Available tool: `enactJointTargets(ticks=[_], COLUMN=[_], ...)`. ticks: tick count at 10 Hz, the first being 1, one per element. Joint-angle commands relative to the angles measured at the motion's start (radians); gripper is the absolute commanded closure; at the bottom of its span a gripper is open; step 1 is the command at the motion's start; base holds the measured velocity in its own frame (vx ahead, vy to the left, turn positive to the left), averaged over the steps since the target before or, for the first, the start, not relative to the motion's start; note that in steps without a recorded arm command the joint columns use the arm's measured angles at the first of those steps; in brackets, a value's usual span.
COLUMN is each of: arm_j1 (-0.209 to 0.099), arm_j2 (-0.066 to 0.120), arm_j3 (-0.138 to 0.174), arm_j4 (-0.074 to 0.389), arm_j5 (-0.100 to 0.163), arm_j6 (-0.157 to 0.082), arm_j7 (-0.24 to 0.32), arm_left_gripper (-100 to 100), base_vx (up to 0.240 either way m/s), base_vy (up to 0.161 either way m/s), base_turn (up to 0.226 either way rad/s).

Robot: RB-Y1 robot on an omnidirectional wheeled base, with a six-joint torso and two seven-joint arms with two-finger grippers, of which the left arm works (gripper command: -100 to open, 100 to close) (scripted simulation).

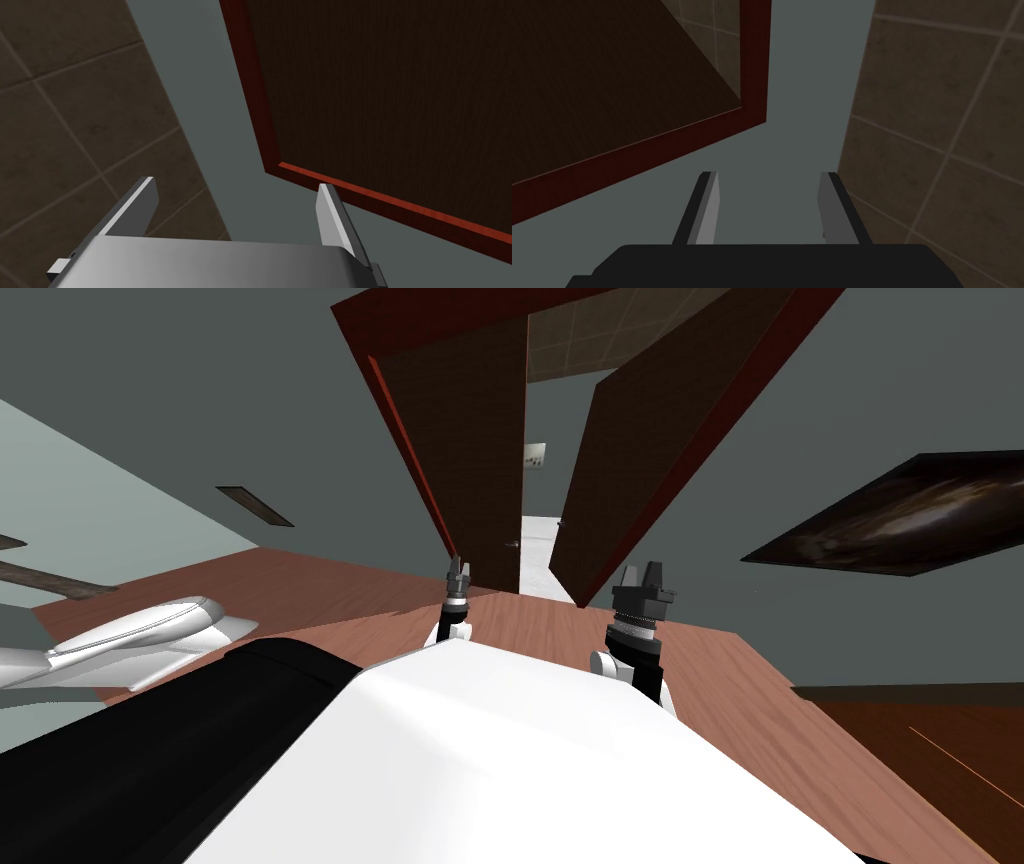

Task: Push the door open

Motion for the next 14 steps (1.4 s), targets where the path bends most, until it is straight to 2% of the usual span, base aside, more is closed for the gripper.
enactJointTargets(ticks=[1, 11, 14], arm_j1=[-0.021, -0.125, -0.147], arm_j2=[0.005, 0.028, 0.031], arm_j3=[0.004, 0.023, 0.026], arm_j4=[0.039, 0.295, 0.35], arm_j5=[-0.009, -0.068, -0.08], arm_j6=[0.0, -0.025, -0.03], arm_j7=[0.01, 0.073, 0.087], arm_left_gripper=[-100, -100, -100], base_vx=[0.105, 0.1, 0.069], base_vy=[-0.003, 0.002, 0.003], base_turn=[0.021, 0.023, 0.015])
